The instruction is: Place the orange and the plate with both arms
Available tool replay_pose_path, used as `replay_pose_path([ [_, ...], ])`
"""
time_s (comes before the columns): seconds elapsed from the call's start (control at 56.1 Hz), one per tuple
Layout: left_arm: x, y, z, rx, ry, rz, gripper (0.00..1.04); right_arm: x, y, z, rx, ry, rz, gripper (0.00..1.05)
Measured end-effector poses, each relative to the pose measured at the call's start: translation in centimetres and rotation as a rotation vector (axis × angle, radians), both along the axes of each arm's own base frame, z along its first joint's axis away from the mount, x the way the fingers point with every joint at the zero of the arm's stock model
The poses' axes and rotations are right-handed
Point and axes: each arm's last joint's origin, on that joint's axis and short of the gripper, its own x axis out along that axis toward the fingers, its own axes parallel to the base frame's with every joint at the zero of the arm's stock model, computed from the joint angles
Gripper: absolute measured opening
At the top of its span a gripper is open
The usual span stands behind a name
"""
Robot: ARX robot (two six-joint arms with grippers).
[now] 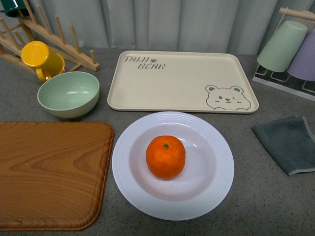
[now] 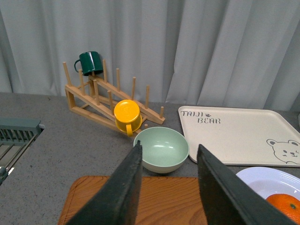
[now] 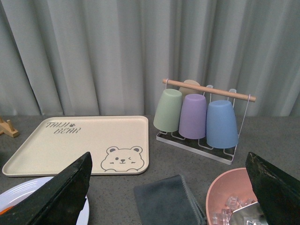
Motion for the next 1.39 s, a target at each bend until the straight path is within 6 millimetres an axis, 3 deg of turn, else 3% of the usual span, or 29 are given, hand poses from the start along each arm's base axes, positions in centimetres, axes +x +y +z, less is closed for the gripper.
replay_pose_path([
  [0.125, 0.0, 0.0, 0.0, 0.0, 0.0, 0.0, 0.64, 0.3, 0.0, -0.5, -0.016, 0.228, -0.114, 0.96],
  [0.339, 0.0, 0.0, 0.0, 0.0, 0.001, 0.0, 1.0, 2.0, 0.3, -0.8, 0.024, 0.35, -0.012, 0.96],
  [0.499, 0.0, 0.0, 0.0, 0.002, 0.001, 0.0, 0.98, 5.6, -0.1, -1.3, 0.139, 0.477, 0.061, 0.96],
  [0.785, 0.0, 0.0, 0.0, 0.002, 0.001, 0.0, 0.98, 12.5, -0.2, -6.1, 0.459, 0.889, 0.249, 0.96],
  [0.999, 0.0, 0.0, 0.0, 0.002, 0.001, 0.0, 0.98, 15.2, 0.6, -9.4, 0.627, 1.026, 0.327, 0.96],
  [1.391, 0.0, 0.0, 0.0, 0.002, 0.001, 0.0, 0.98, 18.9, 4.6, -12.5, 0.798, 1.112, 0.449, 0.96],
])
